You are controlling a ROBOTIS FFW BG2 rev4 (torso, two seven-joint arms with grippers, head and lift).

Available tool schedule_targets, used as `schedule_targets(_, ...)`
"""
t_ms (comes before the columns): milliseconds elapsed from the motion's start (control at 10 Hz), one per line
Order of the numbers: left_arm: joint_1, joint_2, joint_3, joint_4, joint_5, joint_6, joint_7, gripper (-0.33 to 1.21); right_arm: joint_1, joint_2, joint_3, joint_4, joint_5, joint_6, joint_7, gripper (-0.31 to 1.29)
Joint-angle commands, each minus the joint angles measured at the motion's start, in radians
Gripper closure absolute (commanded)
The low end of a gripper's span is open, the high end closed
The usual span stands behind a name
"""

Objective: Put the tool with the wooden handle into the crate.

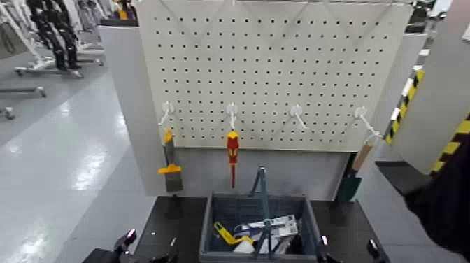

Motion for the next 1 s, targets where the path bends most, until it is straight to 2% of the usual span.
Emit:
schedule_targets(100,0.000,-0.001,-0.001,0.001,0.002,0.000,0.000,0.11,-0.001,0.000,0.000,0.001,-0.003,-0.001,0.000,0.13)
schedule_targets(400,0.000,0.000,0.000,0.004,0.006,0.000,-0.002,0.11,0.001,-0.002,-0.006,-0.005,-0.011,0.003,0.009,0.13)
schedule_targets(600,0.000,-0.001,0.000,0.008,0.011,-0.003,-0.002,0.11,0.002,0.004,-0.043,-0.020,-0.013,0.022,0.063,0.13)
schedule_targets(800,0.001,-0.001,0.000,0.009,0.014,-0.003,-0.003,0.11,0.001,0.021,-0.120,-0.051,-0.008,0.057,0.173,0.13)
schedule_targets(1000,0.001,-0.001,0.000,0.009,0.014,-0.003,-0.003,0.11,-0.010,0.027,-0.229,-0.097,0.000,0.138,0.316,0.13)
